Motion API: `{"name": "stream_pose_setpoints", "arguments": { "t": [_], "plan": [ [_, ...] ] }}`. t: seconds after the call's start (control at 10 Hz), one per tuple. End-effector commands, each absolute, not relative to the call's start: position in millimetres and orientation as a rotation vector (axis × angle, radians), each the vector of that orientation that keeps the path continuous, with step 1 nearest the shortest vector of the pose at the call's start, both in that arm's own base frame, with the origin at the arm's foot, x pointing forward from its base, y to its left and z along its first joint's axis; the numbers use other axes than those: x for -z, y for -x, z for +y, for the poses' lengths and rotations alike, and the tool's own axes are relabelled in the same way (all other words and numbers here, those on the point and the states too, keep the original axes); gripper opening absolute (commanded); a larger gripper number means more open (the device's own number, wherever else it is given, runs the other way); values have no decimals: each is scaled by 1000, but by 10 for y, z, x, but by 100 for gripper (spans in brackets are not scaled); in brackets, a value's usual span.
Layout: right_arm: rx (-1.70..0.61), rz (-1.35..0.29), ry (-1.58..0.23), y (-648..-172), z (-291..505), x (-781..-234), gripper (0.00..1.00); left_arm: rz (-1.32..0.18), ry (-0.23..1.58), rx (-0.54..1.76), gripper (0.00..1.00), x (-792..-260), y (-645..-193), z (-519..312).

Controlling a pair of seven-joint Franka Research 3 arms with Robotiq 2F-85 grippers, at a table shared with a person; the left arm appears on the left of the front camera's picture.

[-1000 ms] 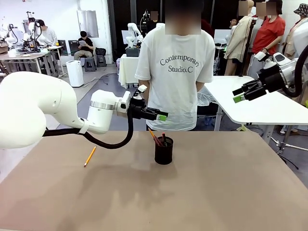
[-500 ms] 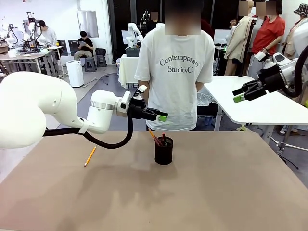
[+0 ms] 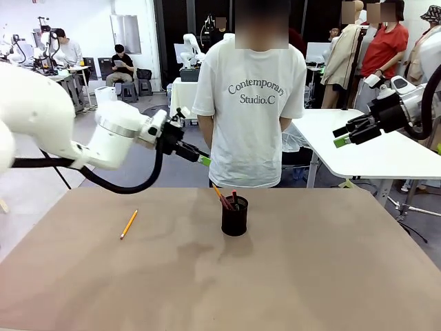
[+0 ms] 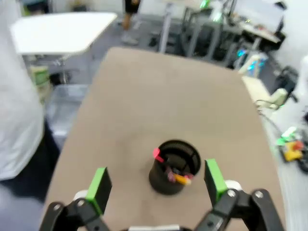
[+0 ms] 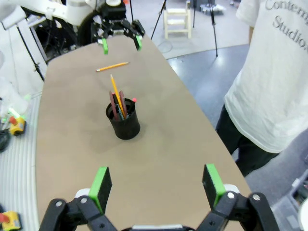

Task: Place the pens into the pen holder.
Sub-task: Pick up a writing instrument from the table and place it into the Pen holder.

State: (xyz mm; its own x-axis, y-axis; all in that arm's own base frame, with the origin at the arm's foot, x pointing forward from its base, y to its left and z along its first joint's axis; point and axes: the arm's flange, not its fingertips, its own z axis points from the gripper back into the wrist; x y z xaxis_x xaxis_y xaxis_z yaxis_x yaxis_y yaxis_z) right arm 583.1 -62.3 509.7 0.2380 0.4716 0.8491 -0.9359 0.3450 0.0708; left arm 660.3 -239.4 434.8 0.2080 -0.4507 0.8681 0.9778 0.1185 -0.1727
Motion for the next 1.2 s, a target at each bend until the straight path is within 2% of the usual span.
{"name": "stream_pose_setpoints", "arguments": {
  "t": [0.0,0.2,0.4,0.6,0.8,1.1],
  "plan": [
    [-1071,-845,-666,-5843,-608,-5121,100,-676,671,1053,100,-4506,-6086,-2230],
    [-1071,-845,-666,-5843,-608,-5121,100,-575,456,886,100,-4770,-5866,-2071],
    [-1071,-845,-666,-5843,-608,-5121,100,-383,264,793,100,-4979,-5731,-1951],
    [-1071,-845,-666,-5843,-608,-5121,100,-334,170,529,100,-5112,-5681,-1867],
    [-1071,-845,-666,-5843,-608,-5121,100,-112,164,468,100,-4987,-5755,-1700],
    [-1071,-845,-666,-5843,-608,-5121,100,-63,287,506,100,-4601,-5984,-1668]
  ]
}}
